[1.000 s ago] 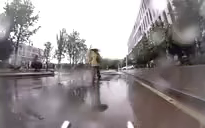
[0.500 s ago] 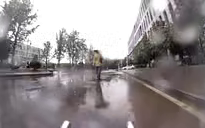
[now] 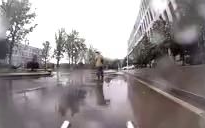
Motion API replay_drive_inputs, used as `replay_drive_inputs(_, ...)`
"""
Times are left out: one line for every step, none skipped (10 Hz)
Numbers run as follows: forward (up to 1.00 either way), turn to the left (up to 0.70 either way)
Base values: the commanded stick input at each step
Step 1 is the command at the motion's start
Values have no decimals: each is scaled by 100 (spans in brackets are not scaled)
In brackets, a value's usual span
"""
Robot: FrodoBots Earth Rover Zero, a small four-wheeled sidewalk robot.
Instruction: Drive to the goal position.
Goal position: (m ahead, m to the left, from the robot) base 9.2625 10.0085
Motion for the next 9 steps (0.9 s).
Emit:
replay_drive_inputs(70,14)
replay_drive_inputs(70,14)
replay_drive_inputs(70,14)
replay_drive_inputs(2,69)
replay_drive_inputs(0,70)
replay_drive_inputs(0,70)
replay_drive_inputs(0,70)
replay_drive_inputs(0,70)
replay_drive_inputs(0,70)
